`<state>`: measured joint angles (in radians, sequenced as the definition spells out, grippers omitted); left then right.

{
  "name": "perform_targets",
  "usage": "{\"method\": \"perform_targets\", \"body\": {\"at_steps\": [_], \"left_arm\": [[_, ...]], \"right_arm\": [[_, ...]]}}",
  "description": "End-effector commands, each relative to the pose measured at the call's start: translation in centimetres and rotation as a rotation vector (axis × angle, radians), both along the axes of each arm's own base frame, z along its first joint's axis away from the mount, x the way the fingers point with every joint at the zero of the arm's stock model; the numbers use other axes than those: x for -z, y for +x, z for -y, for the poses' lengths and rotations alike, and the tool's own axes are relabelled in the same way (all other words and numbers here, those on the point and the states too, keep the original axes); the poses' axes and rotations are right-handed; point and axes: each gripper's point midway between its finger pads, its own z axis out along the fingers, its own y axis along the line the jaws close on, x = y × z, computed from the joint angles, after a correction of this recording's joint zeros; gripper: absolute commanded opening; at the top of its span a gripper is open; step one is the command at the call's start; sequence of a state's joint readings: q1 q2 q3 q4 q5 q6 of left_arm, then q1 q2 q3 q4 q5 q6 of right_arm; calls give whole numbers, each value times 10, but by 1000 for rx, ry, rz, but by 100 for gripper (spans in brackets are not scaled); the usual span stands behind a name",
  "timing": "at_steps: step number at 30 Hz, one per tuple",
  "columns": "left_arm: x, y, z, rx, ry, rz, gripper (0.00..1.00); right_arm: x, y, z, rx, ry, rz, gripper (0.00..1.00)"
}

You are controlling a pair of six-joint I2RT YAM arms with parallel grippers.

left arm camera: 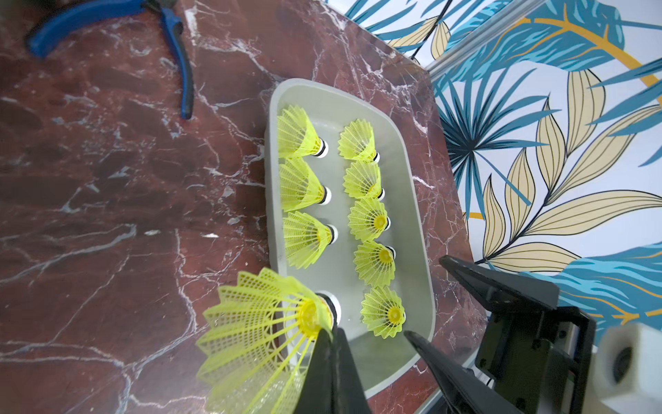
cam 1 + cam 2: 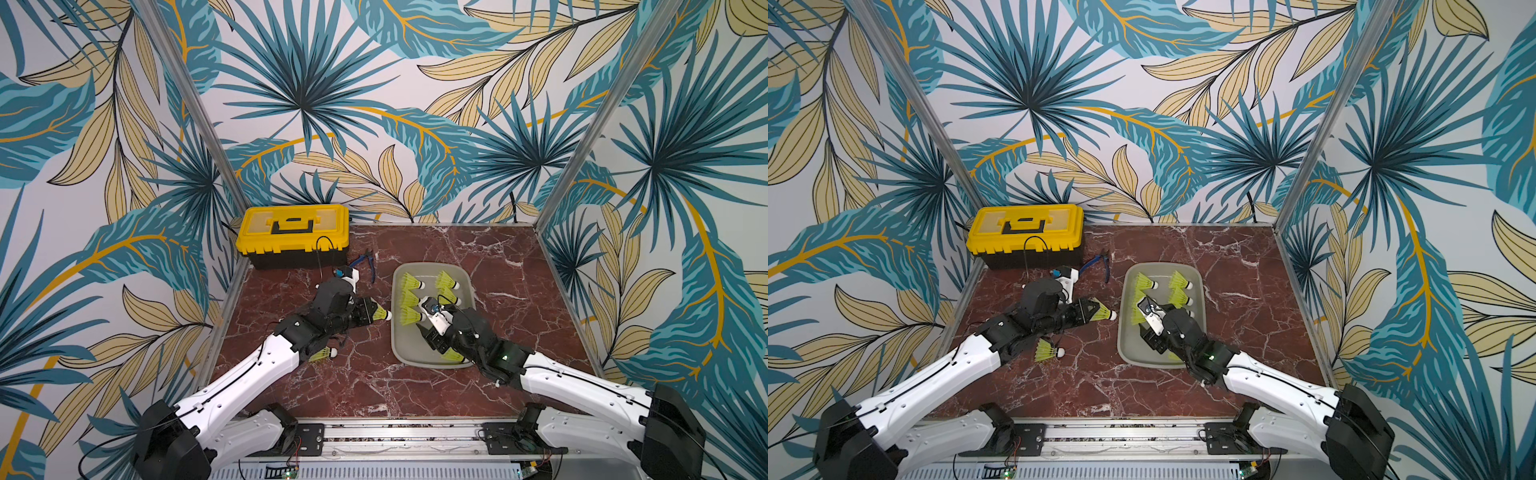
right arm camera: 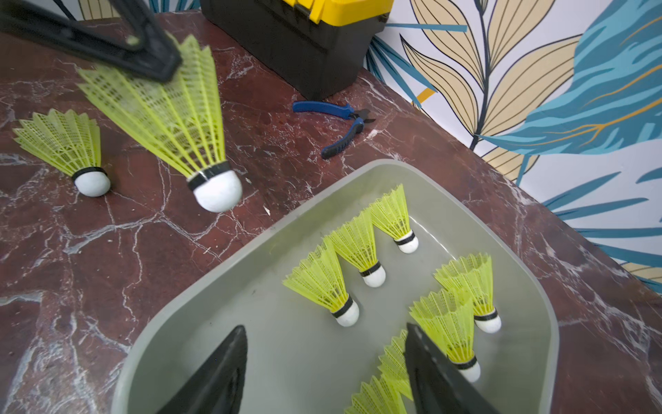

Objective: Put the shuttlecocks into the storage box
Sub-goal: Place the shuttlecock in the storage box.

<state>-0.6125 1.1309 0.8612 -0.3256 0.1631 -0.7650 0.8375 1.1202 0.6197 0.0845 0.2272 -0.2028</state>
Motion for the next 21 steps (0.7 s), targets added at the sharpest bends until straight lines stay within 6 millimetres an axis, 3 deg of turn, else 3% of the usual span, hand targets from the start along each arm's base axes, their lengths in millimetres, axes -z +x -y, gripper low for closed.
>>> {"method": "perform_targets", "body": {"at_steps": [1, 8, 21], "left_arm": [[-29, 8, 15, 78, -29, 70, 0], [-37, 13, 30, 147, -61, 63, 0], [-39, 12, 46, 218, -97, 36, 0]], "right_arm": [[-12, 3, -19, -70, 34, 24, 70], [-7, 8, -35, -118, 13, 12, 70], [-1, 12, -45, -146, -6, -1, 67]]}}
